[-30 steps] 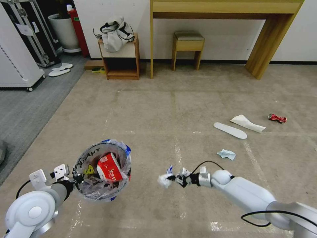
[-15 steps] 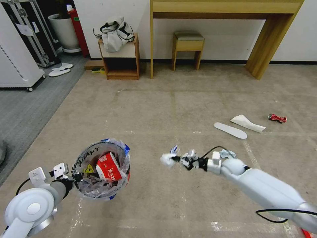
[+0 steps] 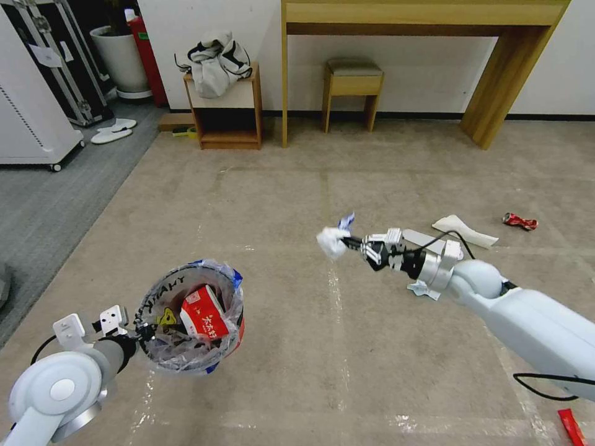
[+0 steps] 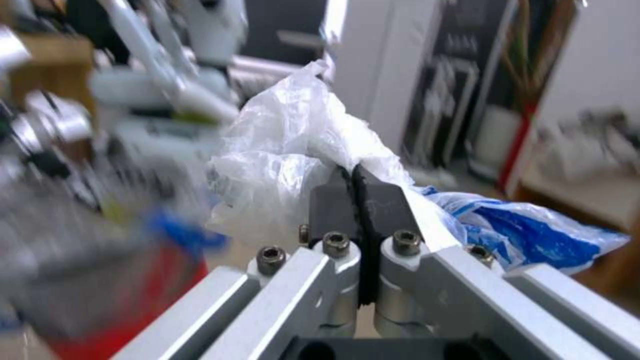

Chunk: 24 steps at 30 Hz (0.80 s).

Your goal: Pick up the trash bin and place the garbage on the floor into it.

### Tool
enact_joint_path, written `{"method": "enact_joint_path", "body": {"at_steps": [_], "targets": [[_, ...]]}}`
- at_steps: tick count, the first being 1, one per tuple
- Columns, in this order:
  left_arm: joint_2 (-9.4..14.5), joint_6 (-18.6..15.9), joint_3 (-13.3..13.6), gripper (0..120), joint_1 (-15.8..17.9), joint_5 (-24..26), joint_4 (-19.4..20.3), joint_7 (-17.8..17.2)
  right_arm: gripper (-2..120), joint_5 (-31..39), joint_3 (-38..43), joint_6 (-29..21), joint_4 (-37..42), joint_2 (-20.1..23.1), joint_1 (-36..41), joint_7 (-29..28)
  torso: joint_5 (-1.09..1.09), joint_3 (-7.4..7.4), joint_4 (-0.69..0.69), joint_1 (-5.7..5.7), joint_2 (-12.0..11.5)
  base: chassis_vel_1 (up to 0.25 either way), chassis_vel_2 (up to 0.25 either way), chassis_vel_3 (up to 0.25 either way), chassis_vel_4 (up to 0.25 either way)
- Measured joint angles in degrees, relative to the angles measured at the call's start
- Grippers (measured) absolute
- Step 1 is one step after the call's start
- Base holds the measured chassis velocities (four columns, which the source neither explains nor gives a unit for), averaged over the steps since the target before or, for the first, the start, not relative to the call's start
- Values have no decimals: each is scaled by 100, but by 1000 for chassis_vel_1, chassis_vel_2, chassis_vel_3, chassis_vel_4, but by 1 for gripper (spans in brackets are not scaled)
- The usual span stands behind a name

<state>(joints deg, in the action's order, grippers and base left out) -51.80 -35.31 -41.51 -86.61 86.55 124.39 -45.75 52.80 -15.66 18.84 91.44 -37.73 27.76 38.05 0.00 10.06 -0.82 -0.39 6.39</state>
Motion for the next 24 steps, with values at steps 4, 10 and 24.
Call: {"method": "enact_joint_path", "body": {"at_steps": [4, 10, 24], "targets": [[5, 8, 71, 0, 77, 75, -38, -20, 0, 108, -147, -113, 604, -164, -296, -87, 1, 0, 0, 0, 0, 0, 0, 0, 0], [-15, 10, 114, 0, 101, 113, -69, -23, 0, 115, -519, -265, 1034, -610, -798, -151, 1, 0, 1, 0, 0, 0, 0, 0, 0], [-77, 22, 69, 0, 26, 157, 137, -46, 0, 124, -1612, -399, 1157, -1355, -1694, -157, 1, 0, 0, 0, 0, 0, 0, 0, 0]]}}
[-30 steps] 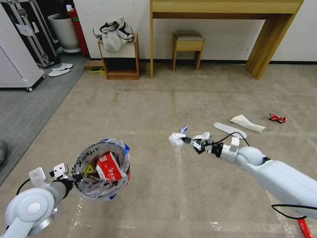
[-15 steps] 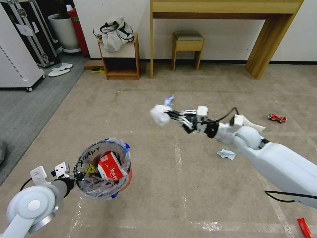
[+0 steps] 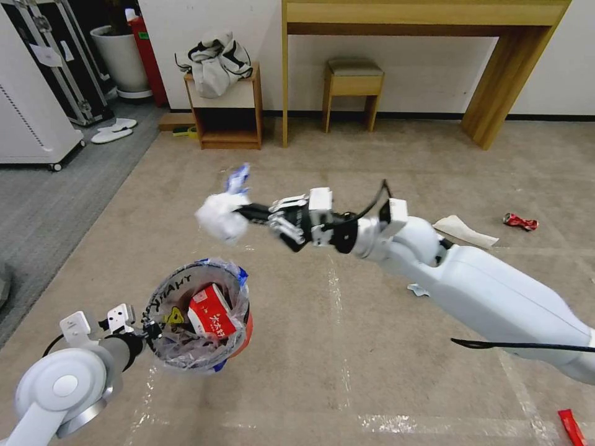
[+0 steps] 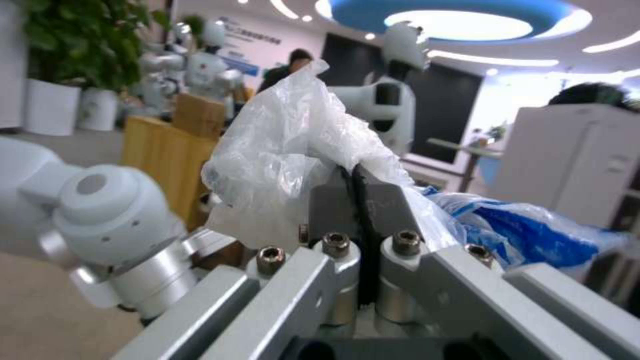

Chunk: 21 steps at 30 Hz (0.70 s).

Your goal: Pick up the trash bin and place the garbage on the floor into it.

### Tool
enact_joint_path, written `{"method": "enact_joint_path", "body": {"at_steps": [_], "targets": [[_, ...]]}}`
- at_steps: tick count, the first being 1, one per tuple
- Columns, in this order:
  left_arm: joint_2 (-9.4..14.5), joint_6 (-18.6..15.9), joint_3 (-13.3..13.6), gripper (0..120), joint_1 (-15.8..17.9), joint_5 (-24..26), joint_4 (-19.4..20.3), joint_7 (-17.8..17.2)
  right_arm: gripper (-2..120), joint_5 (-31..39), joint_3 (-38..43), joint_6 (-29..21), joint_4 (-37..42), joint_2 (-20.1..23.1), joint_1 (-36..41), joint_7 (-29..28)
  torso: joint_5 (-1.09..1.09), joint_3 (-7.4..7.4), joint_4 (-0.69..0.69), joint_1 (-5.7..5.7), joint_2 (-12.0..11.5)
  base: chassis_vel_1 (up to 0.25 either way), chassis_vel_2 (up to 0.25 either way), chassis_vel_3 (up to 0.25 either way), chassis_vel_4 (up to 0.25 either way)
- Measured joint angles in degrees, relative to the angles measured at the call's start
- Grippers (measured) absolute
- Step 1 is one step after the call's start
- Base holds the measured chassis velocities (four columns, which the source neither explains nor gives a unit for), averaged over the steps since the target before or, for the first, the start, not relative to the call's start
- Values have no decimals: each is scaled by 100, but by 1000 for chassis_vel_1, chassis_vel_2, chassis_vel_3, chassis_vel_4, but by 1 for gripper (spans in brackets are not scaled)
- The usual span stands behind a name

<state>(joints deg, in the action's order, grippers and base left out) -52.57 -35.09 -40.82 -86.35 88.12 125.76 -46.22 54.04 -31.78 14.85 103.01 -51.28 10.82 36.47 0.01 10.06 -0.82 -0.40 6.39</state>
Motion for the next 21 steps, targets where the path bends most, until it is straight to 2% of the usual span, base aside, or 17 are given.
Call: {"method": "enact_joint_path", "body": {"at_steps": [5, 21], "targets": [[-72, 4, -38, 0, -56, -33, 67, -1, 0, -43, -411, -1, -230, -307, -168, -13, -1, 0, 1, 0, 0, 0, 0, 0, 0], [-177, 11, -48, 0, -104, -86, 177, -19, 0, -346, -876, 41, -427, -330, 111, 75, -2, 0, 0, 0, 0, 0, 0, 0, 0]]}}
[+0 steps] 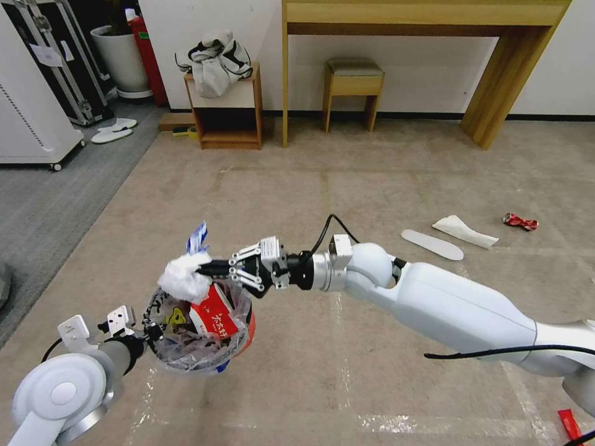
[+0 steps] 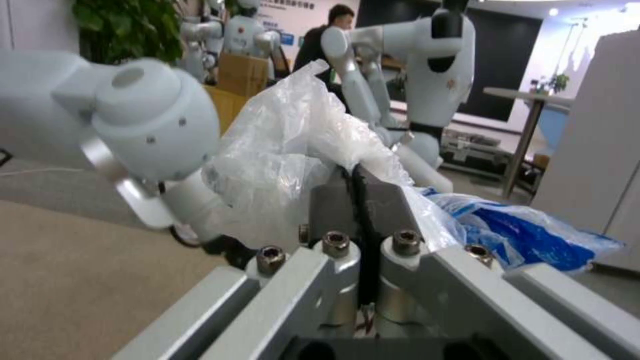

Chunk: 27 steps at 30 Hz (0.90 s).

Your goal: Pick up the trash bin and place the garbage on the floor into it.

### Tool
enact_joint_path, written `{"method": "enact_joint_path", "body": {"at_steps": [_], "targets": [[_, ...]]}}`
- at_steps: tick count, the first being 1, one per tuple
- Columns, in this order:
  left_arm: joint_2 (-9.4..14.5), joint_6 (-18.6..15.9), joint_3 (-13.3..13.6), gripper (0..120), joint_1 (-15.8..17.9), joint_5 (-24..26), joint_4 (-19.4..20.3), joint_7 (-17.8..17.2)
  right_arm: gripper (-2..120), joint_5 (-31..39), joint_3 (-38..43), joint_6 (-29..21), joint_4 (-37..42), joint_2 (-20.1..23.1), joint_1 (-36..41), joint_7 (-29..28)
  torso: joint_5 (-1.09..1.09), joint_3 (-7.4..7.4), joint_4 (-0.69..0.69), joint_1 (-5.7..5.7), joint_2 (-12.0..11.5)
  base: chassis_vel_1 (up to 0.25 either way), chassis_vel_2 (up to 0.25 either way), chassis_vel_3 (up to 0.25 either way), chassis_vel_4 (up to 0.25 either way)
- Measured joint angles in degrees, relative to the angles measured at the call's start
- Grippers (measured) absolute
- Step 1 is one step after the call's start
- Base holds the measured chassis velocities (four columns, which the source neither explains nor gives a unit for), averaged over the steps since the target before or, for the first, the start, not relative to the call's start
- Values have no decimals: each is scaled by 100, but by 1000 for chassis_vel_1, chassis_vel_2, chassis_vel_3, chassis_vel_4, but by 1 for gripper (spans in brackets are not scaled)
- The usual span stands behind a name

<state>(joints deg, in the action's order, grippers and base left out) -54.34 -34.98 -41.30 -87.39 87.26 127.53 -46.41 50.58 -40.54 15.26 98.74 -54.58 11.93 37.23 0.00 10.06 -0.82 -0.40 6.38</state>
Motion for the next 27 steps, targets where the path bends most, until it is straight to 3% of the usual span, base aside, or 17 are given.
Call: {"method": "enact_joint_path", "body": {"at_steps": [21, 26, 27], "targets": [[-91, 0, -59, 0, -136, -46, 289, -12, 1, -277, -215, 52, -224, 8, 155, 1, 0, 0, 0, 0, 1, 0, 0, 0, 0], [-91, 0, -74, 0, -174, -45, 337, -17, 13, -300, -268, 70, -303, -33, 138, -55, 0, 0, 0, 0, 0, 0, 0, 0, 0], [-106, -2, -76, 0, -201, -46, 369, -23, 22, -327, -301, 86, -375, -72, 112, -109, 0, 0, 0, 0, 0, 0, 0, 0, 0]]}}
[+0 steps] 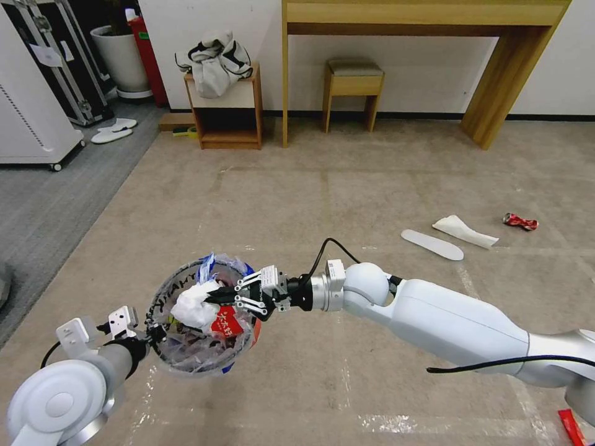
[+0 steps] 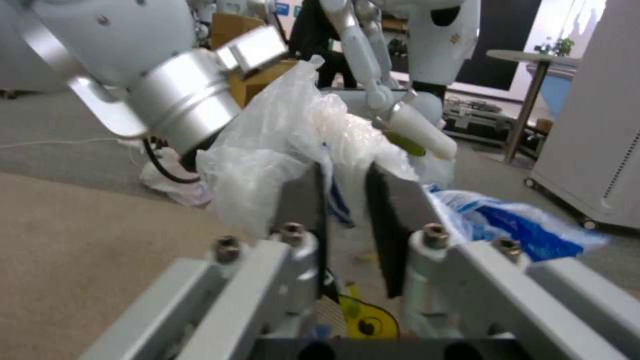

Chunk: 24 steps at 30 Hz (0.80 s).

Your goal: Pick up the trash bin and place the garbage on the floor into it.

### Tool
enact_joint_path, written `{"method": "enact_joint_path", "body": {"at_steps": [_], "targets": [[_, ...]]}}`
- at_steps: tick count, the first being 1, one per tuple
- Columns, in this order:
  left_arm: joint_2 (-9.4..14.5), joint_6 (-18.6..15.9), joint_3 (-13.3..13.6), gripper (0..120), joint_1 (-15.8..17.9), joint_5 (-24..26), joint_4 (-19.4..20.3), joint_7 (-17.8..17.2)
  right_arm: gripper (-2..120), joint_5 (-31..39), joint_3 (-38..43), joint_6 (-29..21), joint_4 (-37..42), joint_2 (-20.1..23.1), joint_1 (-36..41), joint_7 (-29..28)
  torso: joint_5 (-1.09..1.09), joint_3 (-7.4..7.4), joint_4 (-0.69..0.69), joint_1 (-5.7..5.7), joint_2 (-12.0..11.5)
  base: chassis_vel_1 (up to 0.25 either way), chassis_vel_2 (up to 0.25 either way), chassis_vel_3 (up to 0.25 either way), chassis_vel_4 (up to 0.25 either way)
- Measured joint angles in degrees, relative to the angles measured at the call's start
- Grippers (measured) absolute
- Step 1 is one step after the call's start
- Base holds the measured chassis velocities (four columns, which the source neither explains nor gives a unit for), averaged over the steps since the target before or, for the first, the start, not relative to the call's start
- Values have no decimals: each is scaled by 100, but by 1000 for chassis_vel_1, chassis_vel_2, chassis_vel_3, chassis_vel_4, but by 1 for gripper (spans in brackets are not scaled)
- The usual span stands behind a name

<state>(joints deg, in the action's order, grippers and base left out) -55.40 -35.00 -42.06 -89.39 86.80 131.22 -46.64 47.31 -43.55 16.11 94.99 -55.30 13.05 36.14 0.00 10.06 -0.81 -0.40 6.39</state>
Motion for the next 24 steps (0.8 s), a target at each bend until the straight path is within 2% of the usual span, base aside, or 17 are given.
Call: {"method": "enact_joint_path", "body": {"at_steps": [1, 3, 4, 5, 7, 8, 10, 11, 13, 14, 15, 17, 19, 24], "targets": [[-15, -4, 0, 0, -28, -5, 29, -1, 28, -10, -15, 10, -36, -17, -14, -20, 0, 0, 0, 0, 0, 0, 0, 0, 0], [-23, -9, 0, 0, -50, -12, 50, -1, 31, -14, -23, 13, -58, -22, -23, -25, 0, 0, 0, 0, 0, 0, 0, 0, 0], [-28, -21, -1, 0, -101, -34, 89, -1, 39, -26, -49, 26, -113, -30, -50, -44, 0, 0, 0, 0, 0, 0, 0, 0, 0], [-28, -21, -1, 0, -101, -34, 89, -1, 39, -26, -49, 26, -113, -30, -50, -44, 0, 0, 0, 0, 0, 0, 0, 0, 0], [12, -32, -32, 0, -166, -32, 140, -4, 49, -28, -72, 43, -192, -39, -101, -72, 0, 0, 0, 0, 0, 0, 0, 0, 0], [12, -32, -32, 0, -166, -32, 140, -4, 49, -28, -72, 43, -192, -39, -101, -72, 0, 0, 0, 0, 0, 0, 0, 0, 0], [86, -47, -91, 0, -221, 20, 193, -33, 61, -35, -87, 66, -303, -68, -152, -108, 0, 0, 0, 0, 0, 0, 0, 0, 0], [86, -47, -91, 0, -221, 20, 193, -33, 61, -35, -87, 66, -303, -68, -152, -108, 0, 0, 0, 0, 0, 0, 0, 0, 0], [129, -61, -120, 0, -272, 71, 229, -52, 71, -43, -96, 93, -400, -107, -184, -123, 0, 0, 0, 0, 0, 0, 0, 0, 0], [129, -61, -120, 0, -272, 71, 229, -52, 71, -43, -96, 93, -400, -107, -184, -123, 0, 0, 0, 0, 0, 0, 0, 0, 0], [152, -66, -124, 0, -303, 84, 247, -61, 79, -48, -112, 109, -470, -143, -207, -135, 0, 0, 0, 0, 0, 0, 0, 0, 0], [161, -69, -126, 0, -317, 90, 257, -65, 83, -51, -124, 122, -515, -165, -217, -138, 0, 0, 0, 0, 0, 0, 0, 0, 0], [175, -71, -137, 0, -327, 119, 271, -83, 94, -61, -146, 143, -604, -200, -221, -141, 0, 0, 0, 0, 0, 0, 0, 0, 0], [179, -71, -145, 0, -315, 150, 279, -104, 99, -107, -190, 173, -644, -207, -215, -148, 0, 0, 0, 0, 0, 0, 0, 0, 0]]}}
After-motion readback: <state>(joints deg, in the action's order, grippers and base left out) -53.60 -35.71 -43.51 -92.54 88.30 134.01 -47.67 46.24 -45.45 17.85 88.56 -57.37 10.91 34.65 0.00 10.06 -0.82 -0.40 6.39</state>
